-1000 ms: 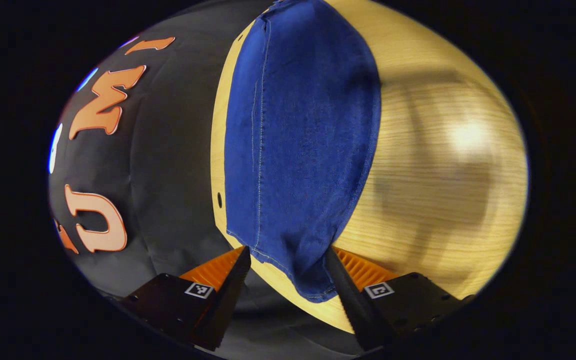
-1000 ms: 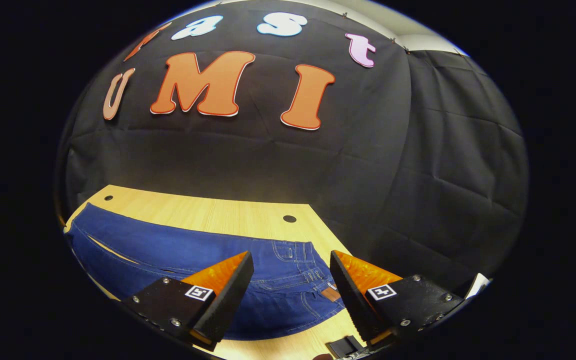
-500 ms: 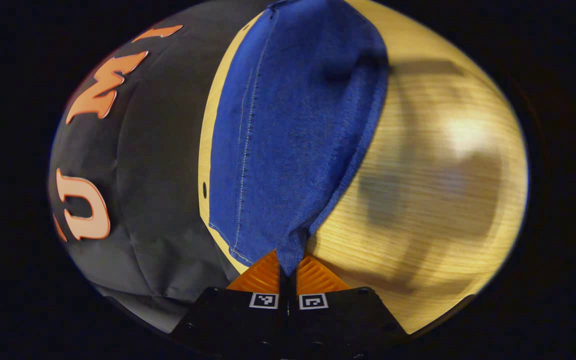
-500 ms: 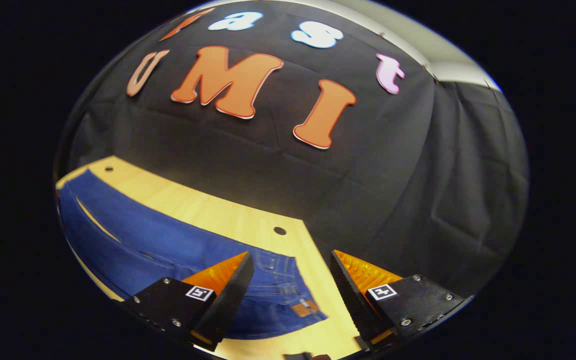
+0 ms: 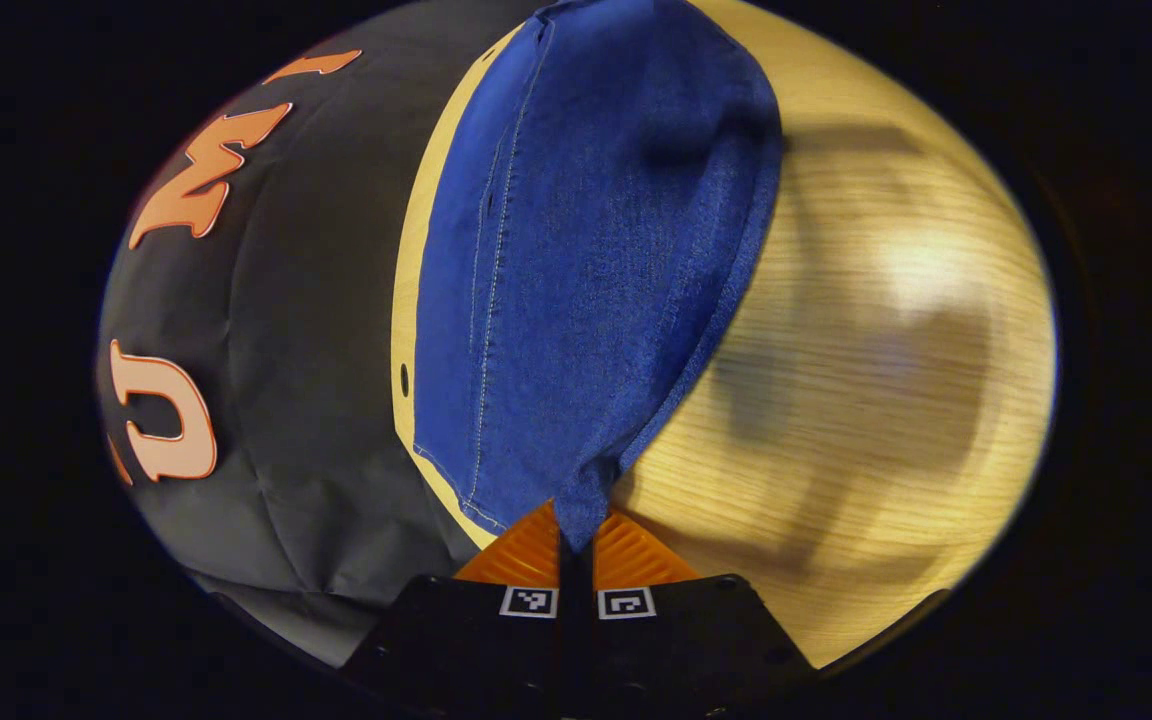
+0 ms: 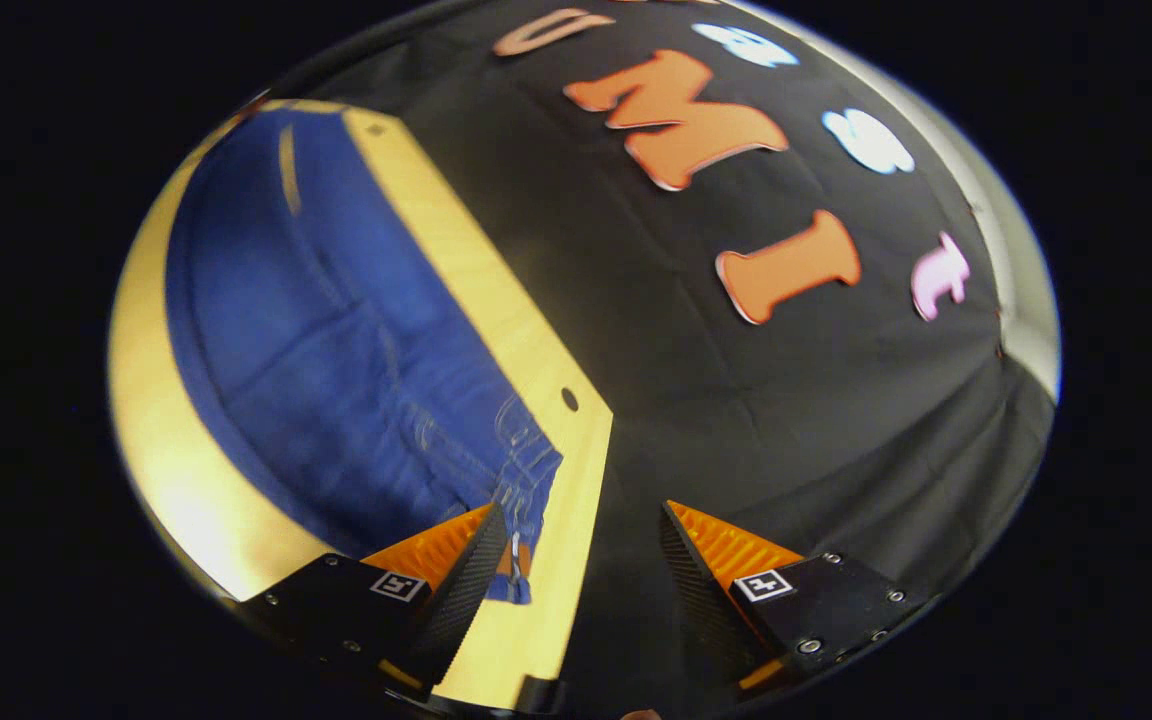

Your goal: Grasp the waist and the cuffs of the jeans and fold them to make the two legs overlap; first hold the waist and fold one-third of the jeans toward the cuffs, then hold the cuffs and fold the remaining one-third in the same direction to finish folding.

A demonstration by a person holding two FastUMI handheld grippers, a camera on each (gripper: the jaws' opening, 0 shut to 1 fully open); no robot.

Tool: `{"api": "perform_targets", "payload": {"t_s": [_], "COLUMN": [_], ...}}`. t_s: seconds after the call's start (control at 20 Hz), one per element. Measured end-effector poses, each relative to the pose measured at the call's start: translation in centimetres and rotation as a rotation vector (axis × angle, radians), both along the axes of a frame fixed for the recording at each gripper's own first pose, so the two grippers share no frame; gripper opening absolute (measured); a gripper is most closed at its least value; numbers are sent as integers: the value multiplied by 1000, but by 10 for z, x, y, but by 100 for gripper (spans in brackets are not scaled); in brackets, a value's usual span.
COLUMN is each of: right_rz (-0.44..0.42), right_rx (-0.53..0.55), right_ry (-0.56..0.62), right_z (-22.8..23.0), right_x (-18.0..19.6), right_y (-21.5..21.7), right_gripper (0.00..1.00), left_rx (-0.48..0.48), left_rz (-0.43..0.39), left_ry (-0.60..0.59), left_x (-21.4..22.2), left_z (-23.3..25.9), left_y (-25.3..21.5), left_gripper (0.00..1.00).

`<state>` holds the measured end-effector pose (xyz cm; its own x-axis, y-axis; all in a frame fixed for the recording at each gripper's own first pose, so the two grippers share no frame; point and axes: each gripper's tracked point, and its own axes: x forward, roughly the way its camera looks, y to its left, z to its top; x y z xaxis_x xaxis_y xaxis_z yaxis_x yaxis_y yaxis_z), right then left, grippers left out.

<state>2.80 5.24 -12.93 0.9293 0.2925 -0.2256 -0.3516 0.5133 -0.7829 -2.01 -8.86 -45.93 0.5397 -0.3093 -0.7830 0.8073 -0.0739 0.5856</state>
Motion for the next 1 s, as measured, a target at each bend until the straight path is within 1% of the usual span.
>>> {"api": "perform_targets", "payload": {"t_s": [0.1,0.2,0.35,0.5,0.6,0.7,0.75,0.85,0.95,1.0], "right_rz": [90,160,242,300,324,340,351,365,393,406], "right_rx": [-150,-267,-376,-459,-502,-521,-529,-536,-528,-524], "right_ry": [-7,-3,47,64,61,68,51,44,41,27], "right_z": [-21,-45,-86,-108,-117,-128,-127,-131,-130,-129], "right_x": [-7,-9,-12,-5,3,10,16,27,28,33], "right_y": [3,-1,-13,-19,-22,-21,-18,-13,-3,5], "right_gripper": [97,96,96,96,96,96,96,96,95,92], "left_rx": [6,19,38,48,40,44,45,48,52,54], "left_rz": [4,1,-3,4,13,19,21,27,25,25], "left_ry": [4,10,8,3,0,-5,-10,-12,-18,-19], "left_x": [1,-1,0,-2,-2,-3,-2,-2,-2,-2], "left_z": [1,1,0,1,2,3,4,2,4,3], "left_y": [0,0,1,1,1,1,0,1,1,1], "left_gripper": [1,1,0,0,1,0,0,0,0,0]}}
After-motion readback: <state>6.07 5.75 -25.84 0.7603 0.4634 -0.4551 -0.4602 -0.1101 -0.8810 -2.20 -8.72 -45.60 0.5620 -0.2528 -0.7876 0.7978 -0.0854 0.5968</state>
